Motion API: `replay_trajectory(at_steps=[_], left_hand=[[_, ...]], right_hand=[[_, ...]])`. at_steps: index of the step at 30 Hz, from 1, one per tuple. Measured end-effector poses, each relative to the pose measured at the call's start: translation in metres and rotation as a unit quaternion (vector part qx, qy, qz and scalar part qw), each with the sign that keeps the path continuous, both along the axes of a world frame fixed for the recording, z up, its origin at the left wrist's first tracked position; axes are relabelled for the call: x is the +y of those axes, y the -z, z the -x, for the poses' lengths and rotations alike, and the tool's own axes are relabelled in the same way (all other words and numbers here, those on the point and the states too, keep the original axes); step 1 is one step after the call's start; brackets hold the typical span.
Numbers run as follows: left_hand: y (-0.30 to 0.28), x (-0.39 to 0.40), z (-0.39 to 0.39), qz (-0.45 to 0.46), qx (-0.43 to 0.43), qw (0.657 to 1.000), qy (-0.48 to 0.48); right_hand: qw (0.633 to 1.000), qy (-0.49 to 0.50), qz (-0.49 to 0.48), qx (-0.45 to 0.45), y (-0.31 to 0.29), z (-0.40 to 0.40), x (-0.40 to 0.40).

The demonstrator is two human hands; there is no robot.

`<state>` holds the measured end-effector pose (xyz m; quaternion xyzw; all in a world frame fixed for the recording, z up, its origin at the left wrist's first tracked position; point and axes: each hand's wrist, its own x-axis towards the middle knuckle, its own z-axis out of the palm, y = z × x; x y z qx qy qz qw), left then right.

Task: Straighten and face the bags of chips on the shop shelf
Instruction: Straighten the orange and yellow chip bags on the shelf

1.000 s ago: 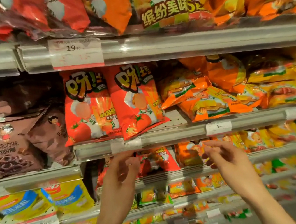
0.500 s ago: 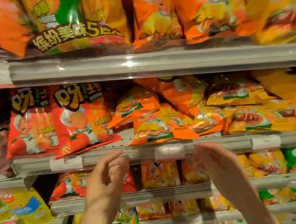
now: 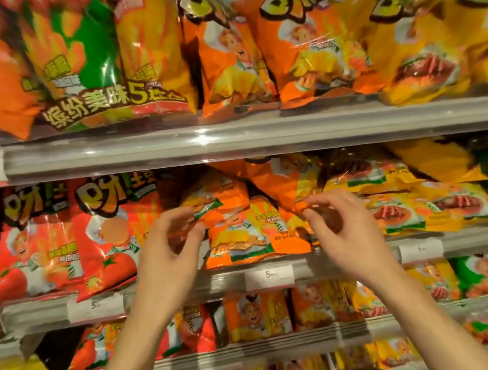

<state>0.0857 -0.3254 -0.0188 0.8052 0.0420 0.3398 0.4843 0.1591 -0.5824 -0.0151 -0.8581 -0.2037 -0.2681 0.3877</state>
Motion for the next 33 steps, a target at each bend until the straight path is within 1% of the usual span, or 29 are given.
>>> replay_trajectory(at_steps=[2,4,6,8,10,13,18,26,30,33], left_hand=[[-0.002,0.004,-0.018,-0.084,-0.001,0.996,-0.012],[-0.004,0.008,-0.033,-0.143,0.015,0.99,-0.013],[-0.007,0.009,-0.044,-0.167,0.063,0.984,-0.011],[-0.008,0.008,-0.052,-0.181,0.112,0.977,-0.01],[-0.008,0.008,-0.059,-0.194,0.141,0.971,0.0],[-0.005,0.01,-0.063,-0.205,0.144,0.968,0.0],[-0.001,0.01,-0.065,-0.204,0.132,0.97,-0.01],[0.0,0.009,-0.068,-0.198,0.114,0.973,-0.022],[0.0,0.011,-0.069,-0.197,0.109,0.974,-0.018],[0.001,0.014,-0.069,-0.196,0.112,0.974,-0.014]], right_hand=[[0.997,0.01,0.062,-0.036,-0.007,-0.018,0.007],[0.991,0.032,0.127,-0.029,-0.02,-0.034,0.014],[0.974,0.068,0.217,0.013,-0.032,-0.048,0.021],[0.947,0.099,0.3,0.059,-0.043,-0.057,0.028],[0.931,0.107,0.336,0.094,-0.049,-0.061,0.034],[0.922,0.112,0.358,0.096,-0.046,-0.062,0.041],[0.93,0.144,0.336,0.038,-0.038,-0.063,0.039],[0.877,0.276,0.391,0.045,-0.035,-0.072,0.02],[0.851,0.31,0.421,0.054,-0.035,-0.087,0.019],[0.845,0.317,0.423,0.08,-0.037,-0.097,0.015]])
